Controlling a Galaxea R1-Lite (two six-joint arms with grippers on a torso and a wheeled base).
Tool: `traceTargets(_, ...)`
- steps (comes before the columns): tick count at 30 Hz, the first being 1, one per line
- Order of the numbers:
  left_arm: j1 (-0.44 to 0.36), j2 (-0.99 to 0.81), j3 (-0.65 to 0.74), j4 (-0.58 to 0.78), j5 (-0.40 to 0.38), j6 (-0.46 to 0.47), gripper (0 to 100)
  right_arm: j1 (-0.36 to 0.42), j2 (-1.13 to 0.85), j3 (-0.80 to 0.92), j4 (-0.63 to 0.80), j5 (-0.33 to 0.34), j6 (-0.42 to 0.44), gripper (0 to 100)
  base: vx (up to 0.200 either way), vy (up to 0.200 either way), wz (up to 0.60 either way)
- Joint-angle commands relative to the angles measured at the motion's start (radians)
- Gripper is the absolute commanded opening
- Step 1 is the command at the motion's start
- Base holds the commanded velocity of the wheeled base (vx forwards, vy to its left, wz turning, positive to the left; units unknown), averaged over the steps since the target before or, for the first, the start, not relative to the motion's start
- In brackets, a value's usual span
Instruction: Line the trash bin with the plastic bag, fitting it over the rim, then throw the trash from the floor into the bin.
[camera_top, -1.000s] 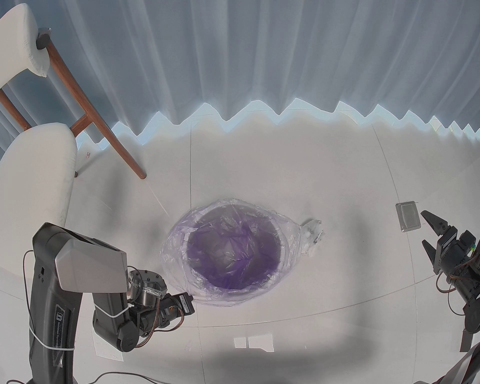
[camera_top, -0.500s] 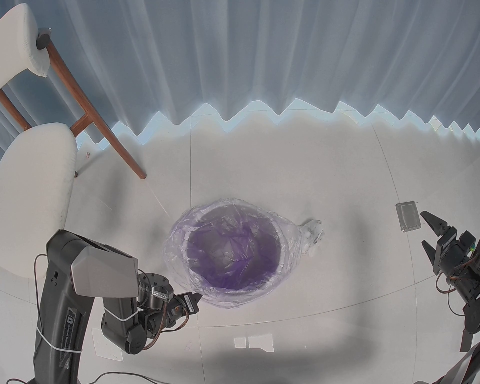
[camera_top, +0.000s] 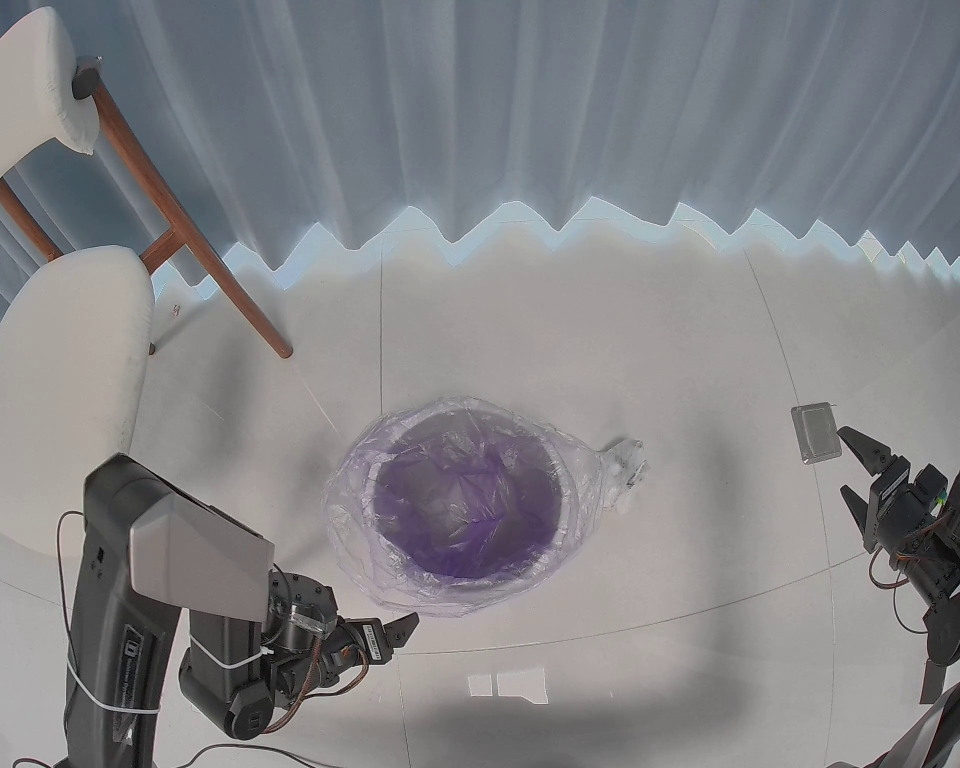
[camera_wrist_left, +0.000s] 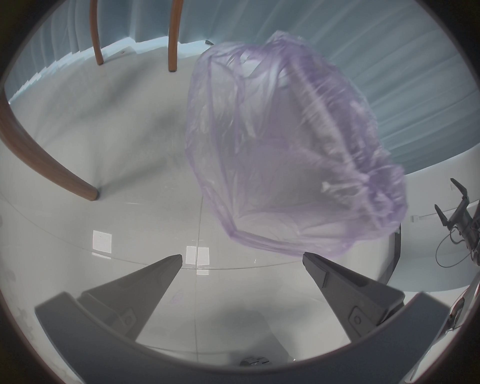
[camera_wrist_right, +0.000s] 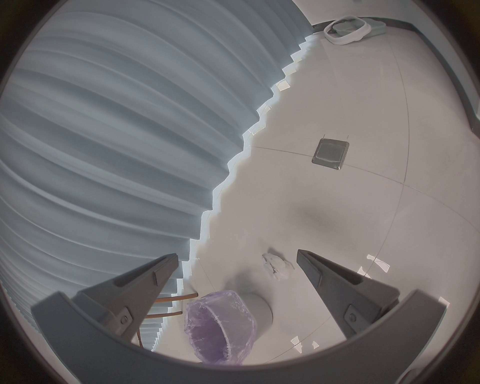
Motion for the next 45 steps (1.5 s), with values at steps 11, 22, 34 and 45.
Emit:
traceTargets(11,-0.025,-0.819,0.169,0.017,-0.084,0.129,100,0.034,0.027,0.015,-0.016,0.004,0.001,100,0.000,0.000,0.00)
traceTargets(22,-0.086,-1.075,-0.038,0.114,-0.177,-0.108,100,0.180,-0.030,-0.034,-0.016,0.005,0.219,100,0.000,0.000,0.00)
traceTargets(34,-0.038,-1.169,0.033,0.040,-0.546,-0.804,100,0.350,-0.108,-0.017,-0.018,-0.016,0.013,100,0.000,0.000,0.00)
traceTargets(45,-0.026,-1.221,0.008,0.065,-0.703,-0.954,100,0.486,-0.032,-0.105,-0.013,-0.012,-0.118,100,0.000,0.000,0.00)
